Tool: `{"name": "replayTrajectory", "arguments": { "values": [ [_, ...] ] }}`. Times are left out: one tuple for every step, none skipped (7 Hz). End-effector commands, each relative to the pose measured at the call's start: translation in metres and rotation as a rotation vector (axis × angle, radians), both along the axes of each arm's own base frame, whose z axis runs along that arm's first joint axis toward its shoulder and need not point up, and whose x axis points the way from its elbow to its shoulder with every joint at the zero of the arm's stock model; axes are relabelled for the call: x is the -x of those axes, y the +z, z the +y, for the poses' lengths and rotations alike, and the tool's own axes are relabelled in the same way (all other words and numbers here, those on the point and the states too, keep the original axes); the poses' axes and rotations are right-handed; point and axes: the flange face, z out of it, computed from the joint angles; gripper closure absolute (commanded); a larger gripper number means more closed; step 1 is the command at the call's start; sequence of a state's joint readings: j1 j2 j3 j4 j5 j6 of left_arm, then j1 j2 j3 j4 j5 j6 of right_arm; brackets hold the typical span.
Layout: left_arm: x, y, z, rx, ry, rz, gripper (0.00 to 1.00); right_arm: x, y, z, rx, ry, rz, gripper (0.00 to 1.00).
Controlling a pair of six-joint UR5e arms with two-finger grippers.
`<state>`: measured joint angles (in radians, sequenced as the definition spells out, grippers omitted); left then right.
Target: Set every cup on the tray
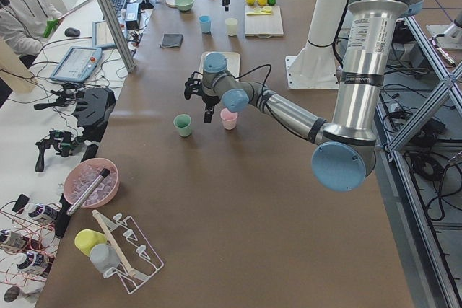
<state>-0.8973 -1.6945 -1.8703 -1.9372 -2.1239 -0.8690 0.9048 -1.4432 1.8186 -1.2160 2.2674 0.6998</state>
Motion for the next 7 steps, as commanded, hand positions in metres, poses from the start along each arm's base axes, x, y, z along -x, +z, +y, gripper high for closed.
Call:
{"name": "replayTrajectory", "arguments": {
  "values": [
    [-0.018,0.006,0.011,0.001,0.025,-0.018,0.02,0.022,0.015,0.007,-0.003,-0.011,0.047,0.08],
    [-0.03,0.006,0.017,0.001,0.029,-0.027,0.02,0.027,0.028,0.006,0.017,-0.016,0.064,0.11],
    [-0.04,0.011,0.024,0.007,0.051,-0.034,0.02,0.029,0.03,0.007,0.019,-0.021,0.066,0.17],
    [-0.043,0.019,0.031,0.011,0.058,-0.049,0.03,0.032,0.03,0.009,0.021,-0.026,0.067,0.34],
    [-0.053,0.03,0.041,0.014,0.073,-0.075,0.14,0.033,0.029,0.01,0.023,-0.032,0.063,0.86],
    [-0.059,0.039,0.043,0.021,0.082,-0.094,0.3,0.034,0.027,0.009,0.026,-0.035,0.061,1.0],
    [-0.06,0.045,0.049,0.032,0.087,-0.103,0.61,0.033,0.026,0.009,0.026,-0.037,0.057,1.0]
  ]
}}
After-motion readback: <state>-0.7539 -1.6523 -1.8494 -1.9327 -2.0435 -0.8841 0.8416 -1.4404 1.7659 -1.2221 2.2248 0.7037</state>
